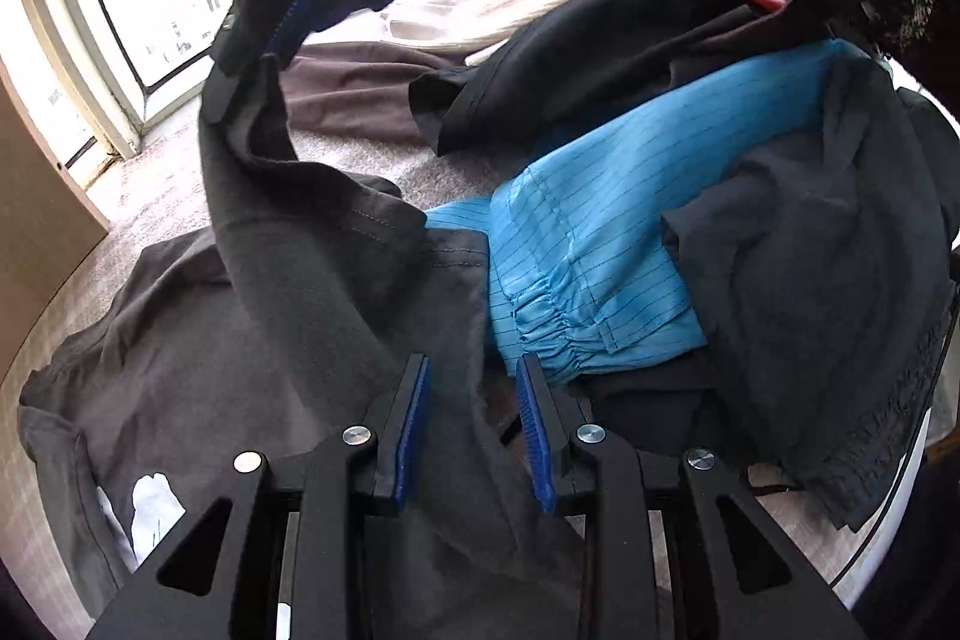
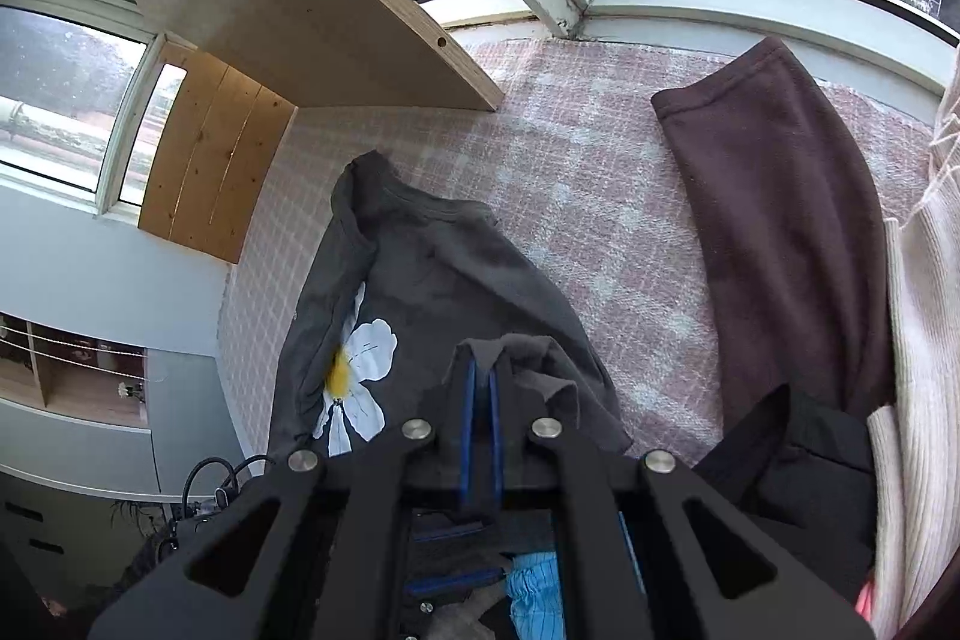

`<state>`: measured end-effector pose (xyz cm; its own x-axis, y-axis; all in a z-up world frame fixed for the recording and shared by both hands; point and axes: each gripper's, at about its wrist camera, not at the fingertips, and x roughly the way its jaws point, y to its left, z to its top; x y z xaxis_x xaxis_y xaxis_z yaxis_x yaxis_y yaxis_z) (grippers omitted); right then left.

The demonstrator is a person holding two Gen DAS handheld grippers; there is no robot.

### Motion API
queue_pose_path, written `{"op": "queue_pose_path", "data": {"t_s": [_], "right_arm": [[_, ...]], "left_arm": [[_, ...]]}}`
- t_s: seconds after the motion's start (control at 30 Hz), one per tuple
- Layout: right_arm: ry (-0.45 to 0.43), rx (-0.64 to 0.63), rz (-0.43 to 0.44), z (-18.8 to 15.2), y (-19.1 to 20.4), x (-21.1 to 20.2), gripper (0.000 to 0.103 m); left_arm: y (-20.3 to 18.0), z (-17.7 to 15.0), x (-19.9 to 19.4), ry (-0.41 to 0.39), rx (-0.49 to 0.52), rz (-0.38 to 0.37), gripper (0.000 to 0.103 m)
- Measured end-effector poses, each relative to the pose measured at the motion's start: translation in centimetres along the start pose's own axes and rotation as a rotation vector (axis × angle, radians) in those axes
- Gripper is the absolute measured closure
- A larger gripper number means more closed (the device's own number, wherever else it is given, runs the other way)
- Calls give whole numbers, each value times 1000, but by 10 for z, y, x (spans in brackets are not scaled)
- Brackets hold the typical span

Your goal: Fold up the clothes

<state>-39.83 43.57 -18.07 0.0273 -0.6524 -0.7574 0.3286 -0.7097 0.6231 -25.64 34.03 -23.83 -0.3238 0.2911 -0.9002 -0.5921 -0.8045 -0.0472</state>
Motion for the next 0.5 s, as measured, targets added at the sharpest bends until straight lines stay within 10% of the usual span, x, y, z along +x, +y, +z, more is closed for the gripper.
{"op": "queue_pose_path", "data": {"t_s": [0.17, 0.23, 0.5], "right_arm": [[5, 14, -10, -1, -8, 2, 98], [3, 24, -18, -4, -12, 0, 98], [-95, 34, -18, -29, -6, -57, 99]], "left_arm": [[1, 1, 18, 57, 48, 11, 80], [7, -2, 19, 54, 11, -1, 101], [17, -28, -56, -309, -302, -269, 101]]}}
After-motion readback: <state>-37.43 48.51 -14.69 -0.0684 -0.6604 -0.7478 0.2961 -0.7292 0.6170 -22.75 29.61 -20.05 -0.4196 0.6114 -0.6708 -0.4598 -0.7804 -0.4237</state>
